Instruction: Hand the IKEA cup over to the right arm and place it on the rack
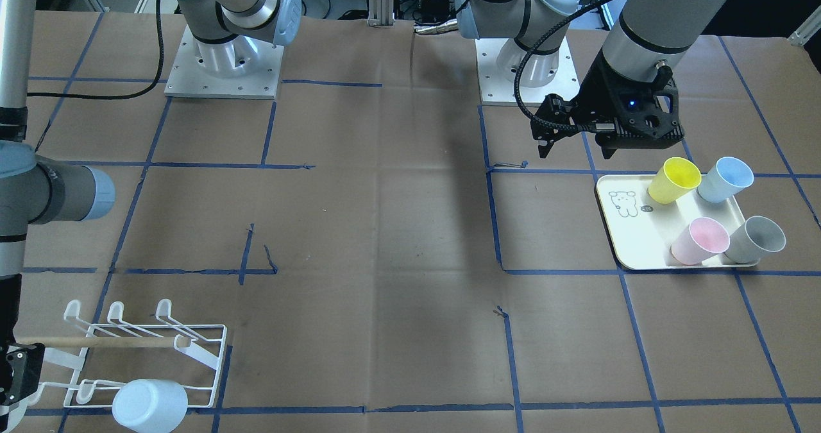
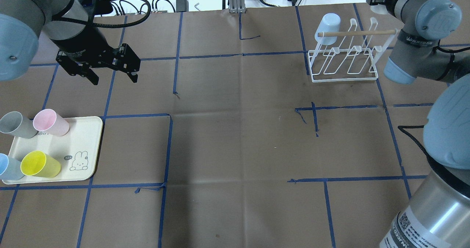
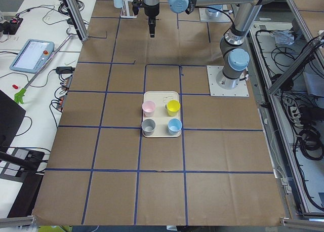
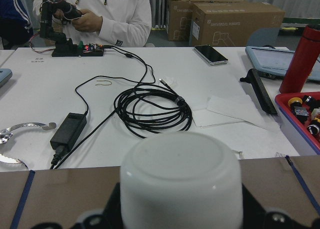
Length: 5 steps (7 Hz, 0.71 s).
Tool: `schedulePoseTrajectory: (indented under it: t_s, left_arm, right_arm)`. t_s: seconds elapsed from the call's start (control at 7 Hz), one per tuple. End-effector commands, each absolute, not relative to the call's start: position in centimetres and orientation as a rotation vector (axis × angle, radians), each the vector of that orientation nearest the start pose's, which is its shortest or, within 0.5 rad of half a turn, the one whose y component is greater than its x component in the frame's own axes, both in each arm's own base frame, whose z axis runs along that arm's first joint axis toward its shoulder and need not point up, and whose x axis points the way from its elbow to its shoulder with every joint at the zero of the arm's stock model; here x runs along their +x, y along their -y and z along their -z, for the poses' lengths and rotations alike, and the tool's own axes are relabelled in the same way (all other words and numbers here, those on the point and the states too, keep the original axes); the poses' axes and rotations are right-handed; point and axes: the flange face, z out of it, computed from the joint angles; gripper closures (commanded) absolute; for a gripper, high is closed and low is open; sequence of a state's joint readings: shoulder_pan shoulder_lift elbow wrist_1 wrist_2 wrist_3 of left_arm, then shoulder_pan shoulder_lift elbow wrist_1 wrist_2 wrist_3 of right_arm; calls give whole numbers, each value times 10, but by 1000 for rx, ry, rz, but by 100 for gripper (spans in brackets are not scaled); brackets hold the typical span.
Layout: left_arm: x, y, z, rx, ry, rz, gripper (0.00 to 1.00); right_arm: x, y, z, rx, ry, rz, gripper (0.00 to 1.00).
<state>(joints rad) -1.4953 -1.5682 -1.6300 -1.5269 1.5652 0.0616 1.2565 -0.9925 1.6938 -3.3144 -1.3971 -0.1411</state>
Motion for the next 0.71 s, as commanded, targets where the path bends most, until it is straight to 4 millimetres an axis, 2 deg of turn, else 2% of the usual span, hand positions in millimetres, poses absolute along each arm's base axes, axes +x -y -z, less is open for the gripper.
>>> schedulePoseTrajectory:
  t_s: [0.0, 0.57]
  left_arm:
    - [-97, 498, -465, -24, -3146, -7, 1]
    - [-97, 509, -473, -34, -3150, 40, 1]
  right_arm:
    - [-59, 676, -294, 105, -2792, 1587, 91]
    - [-55, 670, -275, 122, -2806, 1528, 90]
